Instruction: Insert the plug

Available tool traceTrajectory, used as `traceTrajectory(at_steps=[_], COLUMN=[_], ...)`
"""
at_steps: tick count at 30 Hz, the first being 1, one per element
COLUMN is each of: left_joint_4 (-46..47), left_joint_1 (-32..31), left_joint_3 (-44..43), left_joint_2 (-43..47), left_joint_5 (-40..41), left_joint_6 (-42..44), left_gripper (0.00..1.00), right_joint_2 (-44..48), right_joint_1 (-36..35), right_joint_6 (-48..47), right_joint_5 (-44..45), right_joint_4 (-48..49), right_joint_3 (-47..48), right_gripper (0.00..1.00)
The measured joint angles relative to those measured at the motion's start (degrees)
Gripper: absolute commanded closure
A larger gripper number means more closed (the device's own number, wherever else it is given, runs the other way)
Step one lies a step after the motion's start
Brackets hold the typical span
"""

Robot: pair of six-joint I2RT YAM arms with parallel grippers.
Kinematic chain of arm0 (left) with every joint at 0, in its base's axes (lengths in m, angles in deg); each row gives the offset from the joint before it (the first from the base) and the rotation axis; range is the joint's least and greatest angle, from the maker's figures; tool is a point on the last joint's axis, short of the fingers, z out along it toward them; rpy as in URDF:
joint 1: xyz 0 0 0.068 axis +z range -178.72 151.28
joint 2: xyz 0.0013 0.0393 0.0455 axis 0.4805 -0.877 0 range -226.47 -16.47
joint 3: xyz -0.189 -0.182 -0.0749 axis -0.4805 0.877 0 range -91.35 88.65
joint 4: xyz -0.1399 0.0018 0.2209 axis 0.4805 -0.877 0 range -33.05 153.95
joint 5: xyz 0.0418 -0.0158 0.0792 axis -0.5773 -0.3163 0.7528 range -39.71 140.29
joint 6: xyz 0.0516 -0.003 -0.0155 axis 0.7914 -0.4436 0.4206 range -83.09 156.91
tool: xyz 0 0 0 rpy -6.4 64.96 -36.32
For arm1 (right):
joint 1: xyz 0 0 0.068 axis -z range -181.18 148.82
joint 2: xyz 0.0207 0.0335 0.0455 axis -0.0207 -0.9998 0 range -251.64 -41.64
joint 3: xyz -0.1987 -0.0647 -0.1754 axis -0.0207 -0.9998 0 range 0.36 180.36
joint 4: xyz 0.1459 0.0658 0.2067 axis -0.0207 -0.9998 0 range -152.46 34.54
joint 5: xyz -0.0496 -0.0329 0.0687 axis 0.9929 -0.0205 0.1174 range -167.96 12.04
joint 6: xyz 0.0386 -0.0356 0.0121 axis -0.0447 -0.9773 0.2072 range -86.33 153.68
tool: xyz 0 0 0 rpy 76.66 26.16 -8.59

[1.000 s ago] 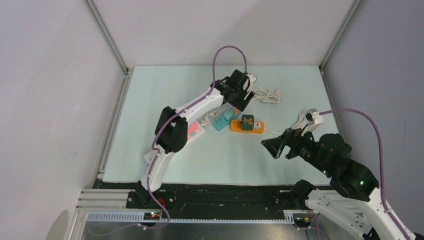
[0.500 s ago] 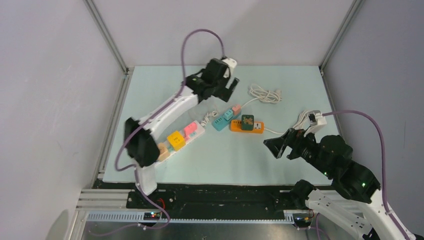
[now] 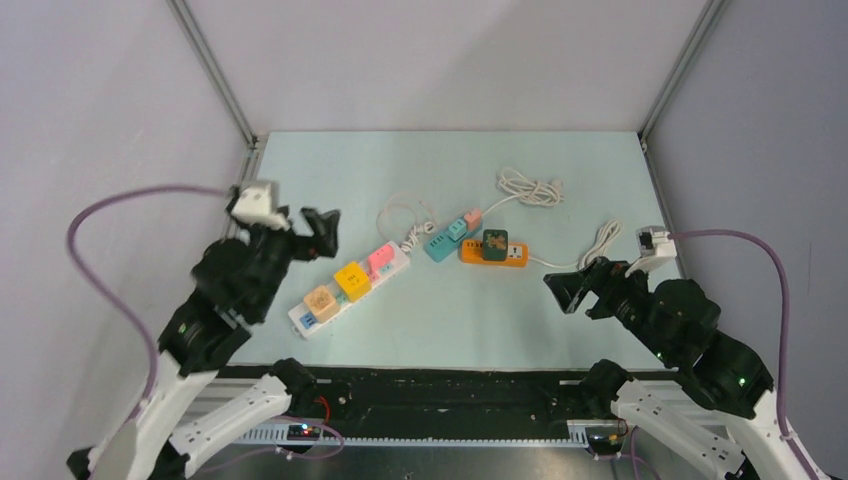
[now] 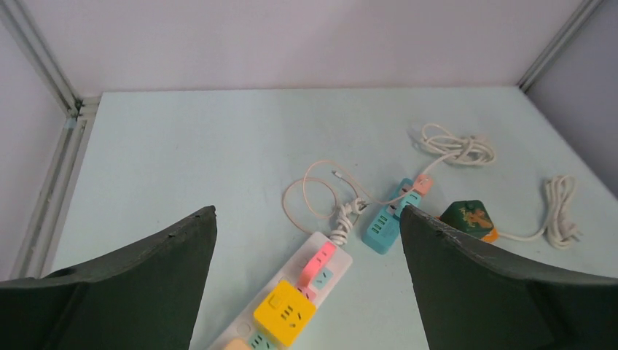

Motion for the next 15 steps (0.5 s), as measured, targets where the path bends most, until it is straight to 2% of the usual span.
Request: traceTrajectory(at_steps=[4,7,9,15], left_joint_4=[-2.27,-5.53,-7.78,-12.59], left_joint_1=[-0.04,-0.09,-0.09,-0.09], left_joint_3=[6.32,7.85,8.26,10.16], left_joint_2=[13.38,19.52,22.32,26.62], left_joint_5=[2.43,4.79,6.34,9.11], left_joint_6=[-3.41,-5.29,-6.51,-8.41], left_gripper=[0.02,0.02,0.02,0.02], right_joint_2=[0.76,2.16,3.58,7.76], right_joint_1=[0.0,0.02,0.0,0.07], right_joint_6=[0.5,1.33,1.81,1.88], right_joint_5=[4.68,8.5,11.34,19.82], right_joint_4=[-1.7,-3.04,-3.69,-4.92], right_joint_3=[1.44,3.06,4.2,5.79], right_gripper=[0.08,0.06,0.01,0.0])
